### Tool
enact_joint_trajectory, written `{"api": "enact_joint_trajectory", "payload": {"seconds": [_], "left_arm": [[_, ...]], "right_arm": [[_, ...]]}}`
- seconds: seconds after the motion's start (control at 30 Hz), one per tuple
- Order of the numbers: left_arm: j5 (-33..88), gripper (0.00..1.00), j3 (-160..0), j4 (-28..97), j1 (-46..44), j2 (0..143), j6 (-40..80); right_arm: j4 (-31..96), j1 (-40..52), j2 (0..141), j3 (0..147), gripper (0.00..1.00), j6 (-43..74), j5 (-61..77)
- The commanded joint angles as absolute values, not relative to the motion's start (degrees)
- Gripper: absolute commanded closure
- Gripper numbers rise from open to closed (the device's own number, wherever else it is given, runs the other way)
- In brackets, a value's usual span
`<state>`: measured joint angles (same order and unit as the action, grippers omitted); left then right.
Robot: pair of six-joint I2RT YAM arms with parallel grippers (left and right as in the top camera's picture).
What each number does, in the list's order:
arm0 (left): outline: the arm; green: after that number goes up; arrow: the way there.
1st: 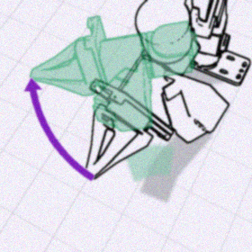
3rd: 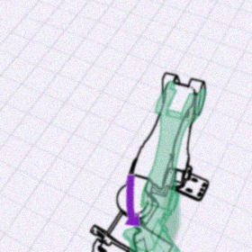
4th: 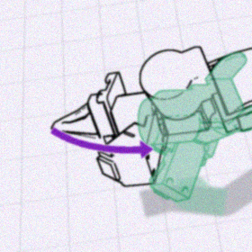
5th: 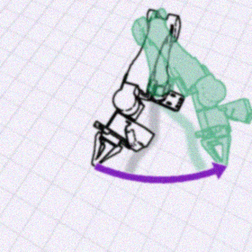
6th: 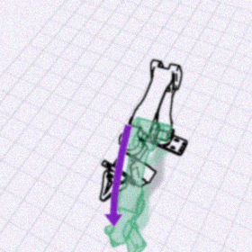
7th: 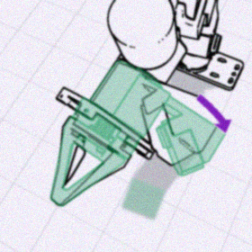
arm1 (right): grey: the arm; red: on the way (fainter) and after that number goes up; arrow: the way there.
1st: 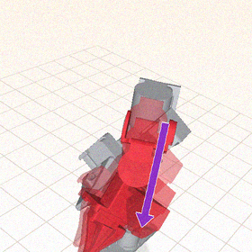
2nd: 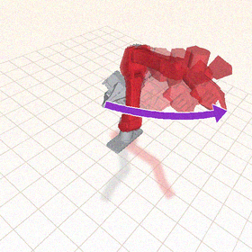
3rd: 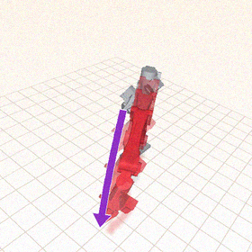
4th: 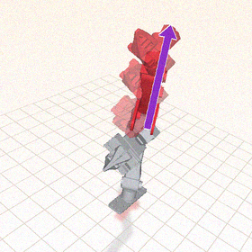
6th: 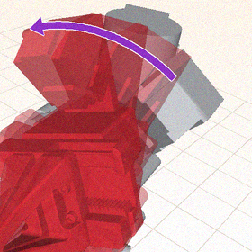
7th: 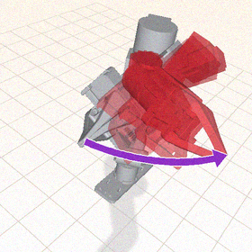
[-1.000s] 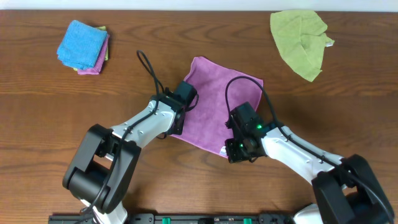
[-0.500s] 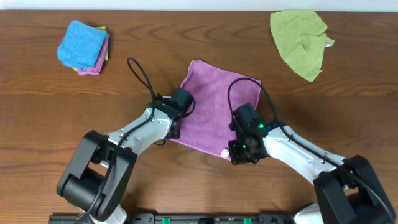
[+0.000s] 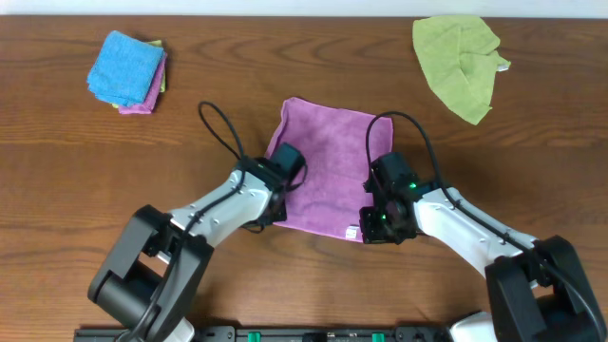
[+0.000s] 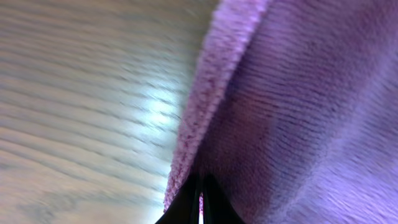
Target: Fold the cloth
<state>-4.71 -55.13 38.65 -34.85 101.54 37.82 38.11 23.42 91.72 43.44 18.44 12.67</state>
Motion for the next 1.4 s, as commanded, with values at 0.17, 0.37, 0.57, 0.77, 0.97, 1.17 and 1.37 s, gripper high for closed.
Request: {"api": "enact_joint_trajectory", "payload": {"seconds": [0.17,0.37,0.57,0.77,0.97,1.17,1.37], "left_arm": [[3.88,0.94,-51.4,39.03,-40.47,105.43,41.19],[2.94,0.94,-51.4,39.03,-40.53,105.43,41.23],[1.48,0.94,-51.42,38.96,-40.51,105.43,41.43],[1.43,0.94,-51.64,39.31,-40.51,103.39,41.32],[-1.98,0.94,-51.64,41.04,-40.51,93.69,41.36],[-4.56,0.94,-51.64,42.3,-40.51,83.0,41.39],[-10.57,0.9,-51.64,44.18,-40.47,76.55,41.34]], "right_arm": [[37.95,19.55,92.36,42.26,0.99,18.39,2.76],[38.87,16.69,92.36,42.26,0.99,18.39,2.39],[40.14,16.69,92.23,42.3,0.99,18.39,4.84],[41.58,16.69,87.31,42.98,0.99,18.35,7.11],[44.93,16.69,75.64,44.29,0.99,17.52,7.16],[48.6,16.69,65.91,44.29,0.92,17.47,7.14],[49.63,16.69,63.44,44.29,0.66,16.23,7.33]]}}
